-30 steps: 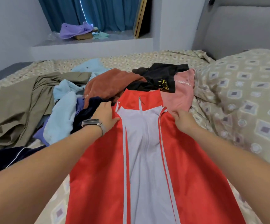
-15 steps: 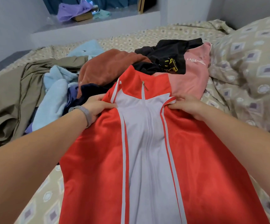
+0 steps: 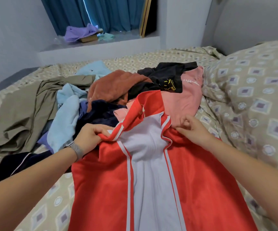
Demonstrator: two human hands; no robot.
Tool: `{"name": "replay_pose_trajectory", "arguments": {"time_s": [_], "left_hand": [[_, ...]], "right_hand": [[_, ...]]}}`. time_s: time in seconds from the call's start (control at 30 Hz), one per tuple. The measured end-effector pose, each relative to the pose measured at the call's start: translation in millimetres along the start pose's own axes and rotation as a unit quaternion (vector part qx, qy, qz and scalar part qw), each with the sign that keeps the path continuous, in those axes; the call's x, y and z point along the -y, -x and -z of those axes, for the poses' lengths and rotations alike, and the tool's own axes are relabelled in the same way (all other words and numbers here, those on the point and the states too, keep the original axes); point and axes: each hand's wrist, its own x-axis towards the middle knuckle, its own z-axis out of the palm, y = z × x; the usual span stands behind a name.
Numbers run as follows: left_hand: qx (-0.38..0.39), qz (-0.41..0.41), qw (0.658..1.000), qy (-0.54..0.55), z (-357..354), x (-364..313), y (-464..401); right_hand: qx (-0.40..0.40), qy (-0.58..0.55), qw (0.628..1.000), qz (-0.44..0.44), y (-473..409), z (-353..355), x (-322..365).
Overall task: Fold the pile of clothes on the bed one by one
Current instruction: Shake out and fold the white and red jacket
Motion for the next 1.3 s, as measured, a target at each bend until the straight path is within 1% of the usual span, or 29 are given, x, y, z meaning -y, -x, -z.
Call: {"name": "replay_pose_trajectory", "arguments": {"time_s": [0.07,0.13,0.2,0.27,0.3,0.37,0.4,0.43,0.5,0.57,0.6,0.67,0.7,0.73,0.77,0.8,0.83,0.87,0.9,0.93,1.0,1.03,1.07,1.1,1.13,1.17,1.2,1.23,1.3], "left_hand": [[0.014,-0.031,0.997,-0.07,2,4,11],[0.005,-0.043,0.995,-0.088,0,8,17],[-0.016,-0.046,0.995,-0.088,-3,9,22],[-0.026,-0.041,0.995,-0.088,-7,9,26],[-0.029,-0.034,0.995,-0.084,-9,8,28],[-0.034,-0.025,0.996,-0.075,-6,5,29],[-0.035,-0.029,0.996,-0.072,-3,3,27],[-0.039,-0.031,0.996,-0.068,2,-1,25],[-0.057,-0.008,0.998,-0.041,10,-7,15],[-0.098,0.028,0.995,-0.013,15,-11,1],[-0.119,0.037,0.992,-0.004,16,-11,-7],[-0.137,0.045,0.989,-0.012,16,-7,-21],[-0.13,0.034,0.99,-0.034,16,-5,-25],[-0.107,0.005,0.99,-0.088,17,-1,-26],[-0.069,-0.027,0.982,-0.171,16,-2,-24],[-0.029,-0.061,0.962,-0.263,15,1,-22],[-0.01,-0.078,0.937,-0.34,14,2,-19],[-0.013,-0.079,0.921,-0.381,12,3,-16],[-0.039,-0.058,0.924,-0.376,8,-2,-12],[-0.075,-0.036,0.936,-0.343,5,-4,-10],[-0.126,-0.003,0.956,-0.264,-7,-11,-10],[-0.124,0.022,0.96,-0.249,-11,-12,-11],[-0.104,0.066,0.962,-0.245,-15,-13,-14],[-0.076,0.125,0.958,-0.248,-16,-12,-15],[-0.051,0.184,0.949,-0.25,-17,-10,-17],[-0.028,0.221,0.944,-0.243,-15,-7,-18],[-0.012,0.24,0.945,-0.222,-13,-3,-19],[-0.002,0.245,0.953,-0.18,-8,-1,-18],[0.01,0.253,0.967,-0.036,1,0,-11]], "right_hand": [[0.035,0.002,0.999,-0.027,7,-2,4],[0.044,0.025,0.998,-0.029,6,-6,7],[0.046,0.041,0.998,-0.011,5,-12,16],[0.065,0.086,0.994,-0.001,9,-18,27],[0.067,0.107,0.992,0.021,13,-22,33],[0.067,0.104,0.99,0.065,19,-23,43],[0.06,0.09,0.991,0.081,20,-19,45],[0.036,0.08,0.991,0.102,19,-13,46],[-0.034,0.114,0.983,0.138,15,0,47],[-0.067,0.205,0.954,0.206,11,13,48],[-0.061,0.258,0.932,0.246,10,17,46],[-0.018,0.332,0.895,0.296,8,22,41],[0.01,0.36,0.88,0.309,8,24,37],[0.036,0.384,0.866,0.318,6,25,28],[0.057,0.406,0.856,0.313,4,25,22],[0.065,0.424,0.85,0.304,3,25,15],[0.067,0.432,0.852,0.289,1,26,9],[0.059,0.417,0.863,0.278,1,26,6],[0.042,0.382,0.883,0.269,1,25,7],[0.008,0.325,0.912,0.25,1,23,11],[-0.057,0.154,0.973,0.164,-3,18,24],[-0.059,0.083,0.989,0.107,-6,15,29],[-0.036,0.041,0.997,0.047,-11,14,29],[0.011,0.051,0.999,0.0,-14,14,27],[0.069,0.103,0.992,-0.037,-14,15,25],[0.122,0.154,0.979,-0.061,-12,14,22],[0.15,0.185,0.968,-0.074,-8,11,19],[0.161,0.192,0.965,-0.078,-5,8,16],[0.157,0.195,0.967,-0.05,-3,2,12]]}}
